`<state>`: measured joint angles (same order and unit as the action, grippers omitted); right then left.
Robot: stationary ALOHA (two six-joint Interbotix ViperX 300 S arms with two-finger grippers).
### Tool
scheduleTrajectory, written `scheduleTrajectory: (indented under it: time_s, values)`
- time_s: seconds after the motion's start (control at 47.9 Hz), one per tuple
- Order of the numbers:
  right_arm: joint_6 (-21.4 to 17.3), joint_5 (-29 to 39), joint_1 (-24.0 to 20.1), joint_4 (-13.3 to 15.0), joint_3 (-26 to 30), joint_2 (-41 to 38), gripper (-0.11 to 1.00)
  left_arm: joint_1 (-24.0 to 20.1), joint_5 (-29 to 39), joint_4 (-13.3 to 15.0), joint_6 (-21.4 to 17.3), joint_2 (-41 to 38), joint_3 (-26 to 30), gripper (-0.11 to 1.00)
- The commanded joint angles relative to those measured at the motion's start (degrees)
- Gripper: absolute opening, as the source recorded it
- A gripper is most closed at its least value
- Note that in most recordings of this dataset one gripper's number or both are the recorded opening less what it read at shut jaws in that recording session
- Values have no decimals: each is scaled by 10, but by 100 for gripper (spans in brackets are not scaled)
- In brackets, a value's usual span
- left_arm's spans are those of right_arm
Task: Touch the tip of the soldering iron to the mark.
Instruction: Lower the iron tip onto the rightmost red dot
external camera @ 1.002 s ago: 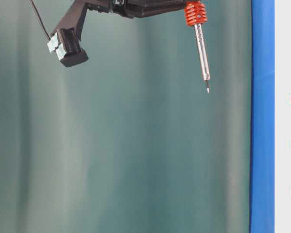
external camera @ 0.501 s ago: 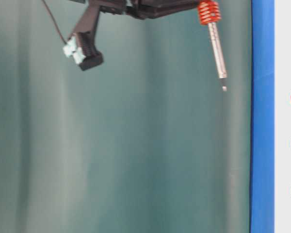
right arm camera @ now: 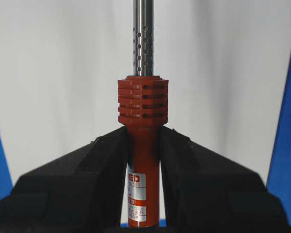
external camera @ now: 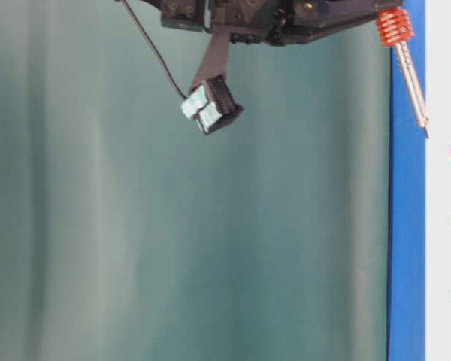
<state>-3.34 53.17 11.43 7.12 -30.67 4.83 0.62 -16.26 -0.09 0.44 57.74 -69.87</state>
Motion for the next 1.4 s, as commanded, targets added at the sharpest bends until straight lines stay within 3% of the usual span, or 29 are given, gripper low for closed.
scheduleTrajectory:
  time_s: [0.0,0.397,1.378]
  values:
    - [2,-10,5,1,5,1,7,1,-2,-1,0,-3,5,0]
    - [4,-28,11,1,6,-33,7,0,0,-1,-6,-4,4,0]
    - [4,-33,11,-3,0,-34,7,1,0,-1,-6,-4,5,0]
